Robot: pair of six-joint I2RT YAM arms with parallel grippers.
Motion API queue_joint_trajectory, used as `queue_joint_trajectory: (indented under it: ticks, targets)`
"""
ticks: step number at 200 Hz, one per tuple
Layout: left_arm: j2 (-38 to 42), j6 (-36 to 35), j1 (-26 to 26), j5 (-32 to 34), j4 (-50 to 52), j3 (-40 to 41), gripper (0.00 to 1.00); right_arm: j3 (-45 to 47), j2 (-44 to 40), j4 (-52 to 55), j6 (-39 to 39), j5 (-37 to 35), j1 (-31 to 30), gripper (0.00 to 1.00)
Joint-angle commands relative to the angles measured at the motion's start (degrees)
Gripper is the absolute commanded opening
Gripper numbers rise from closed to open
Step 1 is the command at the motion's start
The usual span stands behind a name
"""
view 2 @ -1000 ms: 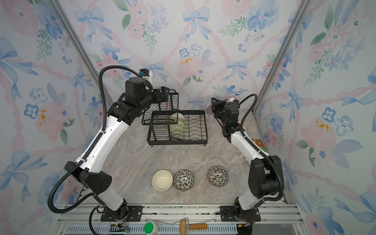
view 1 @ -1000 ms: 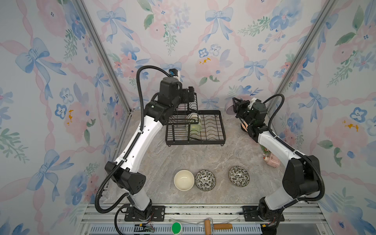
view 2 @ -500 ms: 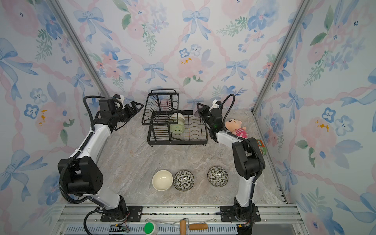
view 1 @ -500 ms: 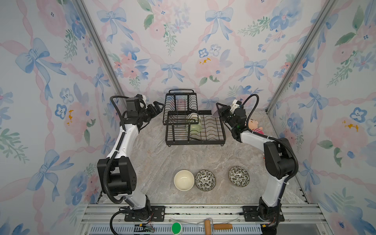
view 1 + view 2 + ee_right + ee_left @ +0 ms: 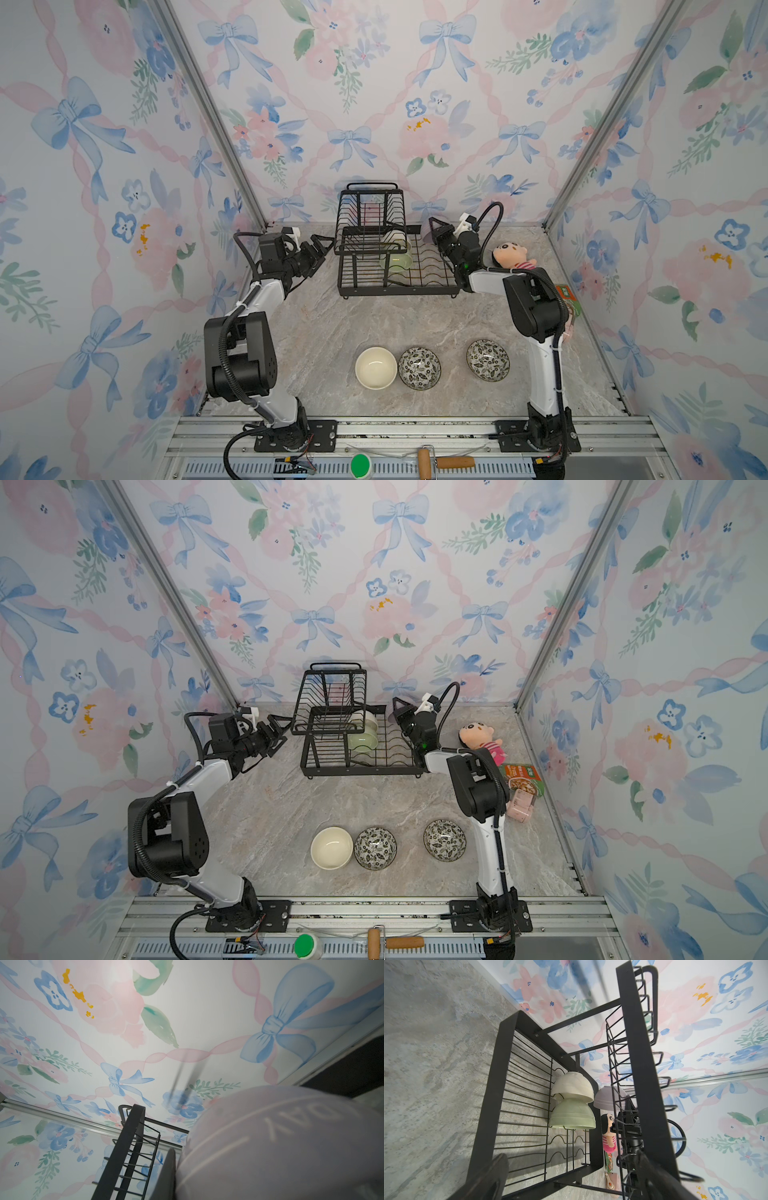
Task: Load bowls into a dish rack
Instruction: Place the bowl in the dish rack.
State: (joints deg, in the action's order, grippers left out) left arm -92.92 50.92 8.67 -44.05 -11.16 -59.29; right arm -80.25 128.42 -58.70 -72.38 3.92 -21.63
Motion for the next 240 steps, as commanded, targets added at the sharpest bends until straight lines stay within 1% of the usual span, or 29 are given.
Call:
queue_joint_trajectory:
  ticks: [1,31,92,138,240]
  targets:
    - [-0.47,0.05,-0.1,-4.16,-2.69,-0.11,0.98,-2.75,0.49,-10.26,1.34,-3.08,-1.02,0.0]
    - [-1.53,0.58,1.28,-3.84,-1.97,-0.27,0.98,-3.74,3.26,-12.52,0.72,-5.34,-1.52,0.0]
    - [-3.93,2.04,3.96,-4.2,-1.85,-0.92,0.98,-7.83,7.64,-13.24,0.42,-8.12,-1.67,0.0]
    - [-5.73,0.34,4.25,-4.01,1.61,-3.0,0.98,-10.04,10.37,-13.33,0.22,-9.96,-2.12,0.0]
    - [-8.06,0.24,4.61,-4.81,2.75,-3.96,0.98,-11.52,14.07,-13.77,1.68,-10.72,-3.07,0.0]
